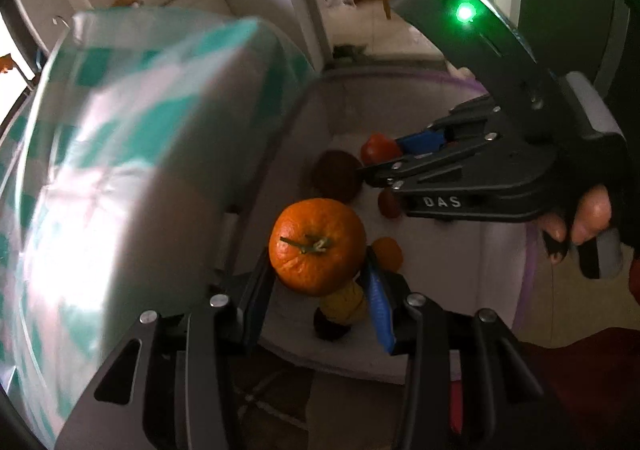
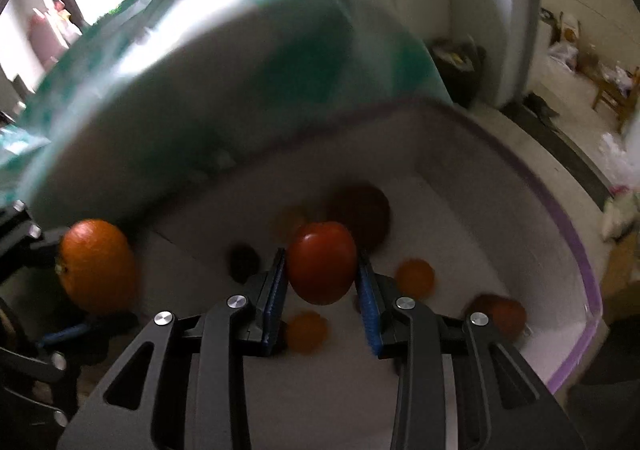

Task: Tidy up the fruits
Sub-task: 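Carry the tangerine and tomato in both grippers down into the white box, then open both grippers to drop the tangerine and tomato in the box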

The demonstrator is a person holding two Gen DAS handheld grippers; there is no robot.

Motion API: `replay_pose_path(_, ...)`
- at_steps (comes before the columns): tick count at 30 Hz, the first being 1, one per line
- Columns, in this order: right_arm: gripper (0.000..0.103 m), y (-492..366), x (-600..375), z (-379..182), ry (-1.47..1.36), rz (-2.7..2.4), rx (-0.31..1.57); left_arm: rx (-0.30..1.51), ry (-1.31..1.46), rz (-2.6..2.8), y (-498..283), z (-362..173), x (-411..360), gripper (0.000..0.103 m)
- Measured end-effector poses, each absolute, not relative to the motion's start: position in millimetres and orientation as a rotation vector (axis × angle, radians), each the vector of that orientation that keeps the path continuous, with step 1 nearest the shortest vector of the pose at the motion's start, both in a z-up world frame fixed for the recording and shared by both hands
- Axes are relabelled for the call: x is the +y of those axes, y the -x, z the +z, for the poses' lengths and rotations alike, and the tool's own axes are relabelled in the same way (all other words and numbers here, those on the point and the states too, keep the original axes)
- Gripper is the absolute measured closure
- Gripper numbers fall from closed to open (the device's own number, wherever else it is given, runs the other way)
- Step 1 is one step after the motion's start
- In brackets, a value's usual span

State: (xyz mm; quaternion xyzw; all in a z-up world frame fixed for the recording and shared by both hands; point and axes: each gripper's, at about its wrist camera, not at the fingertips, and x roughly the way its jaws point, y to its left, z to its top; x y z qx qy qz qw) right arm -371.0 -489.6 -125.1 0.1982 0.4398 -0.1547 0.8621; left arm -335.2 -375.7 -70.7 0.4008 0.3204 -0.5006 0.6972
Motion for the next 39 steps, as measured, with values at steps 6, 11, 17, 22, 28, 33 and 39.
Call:
replay_pose_path(6,0.069,369.7,-487.6,-157.2,-0.377,-0.361,1.059,0.779,-0.975,-1.091,320.2,-116.0,-404.2,0.059)
replay_pose_path(11,0.069,367.1,-484.8,-173.6,-0.345,-0.366,1.13,0.832,-1.005,-1.08,312.5,-146.7,-416.5,0.059)
replay_pose_path(17,0.069,363.6,-481.4,-175.9,-0.332,-0.361,1.145,0.859,-0.969,-1.065,311.0,-160.4,-415.4,0.059)
replay_pose_path(22,0.069,360.6,-484.6,-176.3,-0.327,-0.364,1.153,0.853,-0.953,-1.045,309.4,-156.6,-414.6,0.059)
replay_pose_path(28,0.069,359.5,-483.3,-175.4,-0.326,-0.372,1.153,0.837,-0.957,-1.046,312.7,-151.7,-410.2,0.052)
replay_pose_path(33,0.05,360.4,-484.1,-175.8,-0.336,-0.381,1.149,0.835,-0.943,-1.043,310.8,-151.3,-410.6,0.037)
replay_pose_path(39,0.025,362.8,-485.3,-169.1,-0.334,-0.413,1.126,0.83,-0.922,-1.011,305.6,-147.9,-408.1,0.024)
